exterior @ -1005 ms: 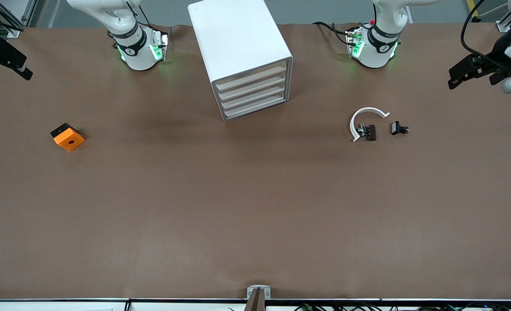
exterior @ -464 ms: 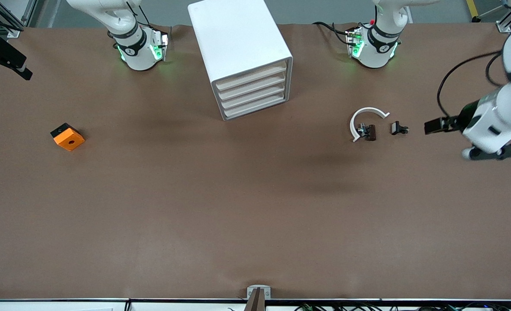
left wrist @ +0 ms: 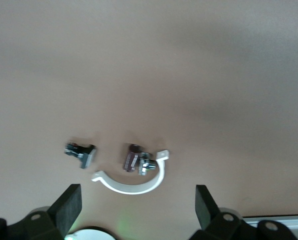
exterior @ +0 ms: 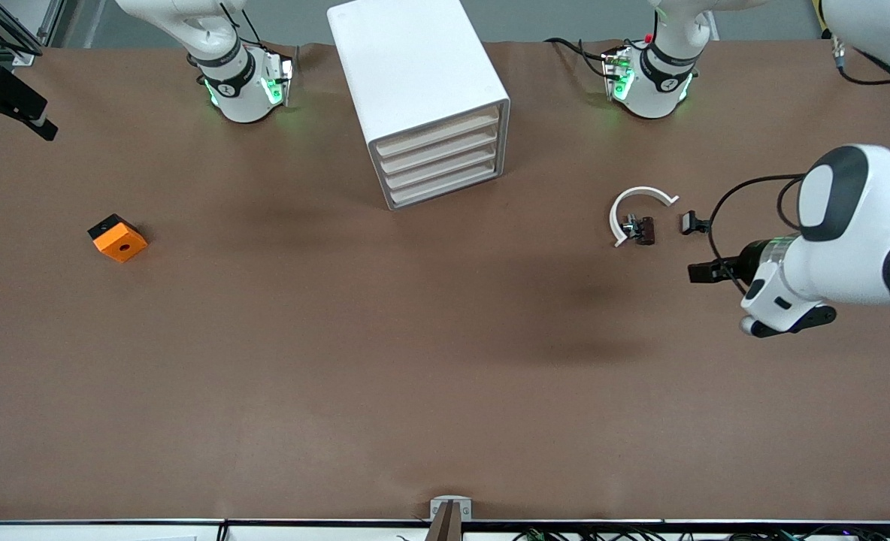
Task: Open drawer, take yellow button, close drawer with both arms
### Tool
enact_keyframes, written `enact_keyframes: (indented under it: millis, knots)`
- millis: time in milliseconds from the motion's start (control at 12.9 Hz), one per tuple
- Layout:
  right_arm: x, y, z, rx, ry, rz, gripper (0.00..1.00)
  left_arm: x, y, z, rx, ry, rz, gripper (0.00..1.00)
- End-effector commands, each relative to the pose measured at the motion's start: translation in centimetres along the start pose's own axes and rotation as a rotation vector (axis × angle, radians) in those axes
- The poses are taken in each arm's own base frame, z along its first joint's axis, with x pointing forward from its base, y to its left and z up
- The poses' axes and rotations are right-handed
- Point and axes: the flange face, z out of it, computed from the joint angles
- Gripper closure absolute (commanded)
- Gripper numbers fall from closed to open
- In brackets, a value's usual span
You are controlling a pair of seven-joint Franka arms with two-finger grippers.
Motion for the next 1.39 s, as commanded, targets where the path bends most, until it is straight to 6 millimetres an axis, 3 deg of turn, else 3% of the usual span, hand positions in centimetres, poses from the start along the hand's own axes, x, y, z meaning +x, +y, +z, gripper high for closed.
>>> enact_keyframes:
  millis: [0, 386, 928, 1159, 1314]
  knots:
    - [0.4, 0.3, -0.7, -0.018, 0.008, -0.009, 0.00, 0.5, 1.8, 2.3, -0.051, -0.053, -0.155, 0.00]
    - [0.5, 0.3, -0.9, -0.018, 0.013, -0.012, 0.00, 0.1, 8.6, 8.6, -0.017, -0.164, -0.473, 0.00]
    - [0.5, 0.1, -0.9, -0.016, 0.013, -0.016, 0.00, -2.0, 17.9, 16.7, 0.086, -0.354, -1.067, 0.00]
    - [0.6, 0.0, -0.8, -0.017, 0.013, -0.015, 0.00, -4.1, 21.0, 17.5, 0.098, -0.467, -1.191, 0.00]
    - [0.7, -0.1, -0.6, -0.017, 0.008, -0.016, 0.00, -7.1, 24.1, 18.5, 0.139, -0.585, -1.230, 0.00]
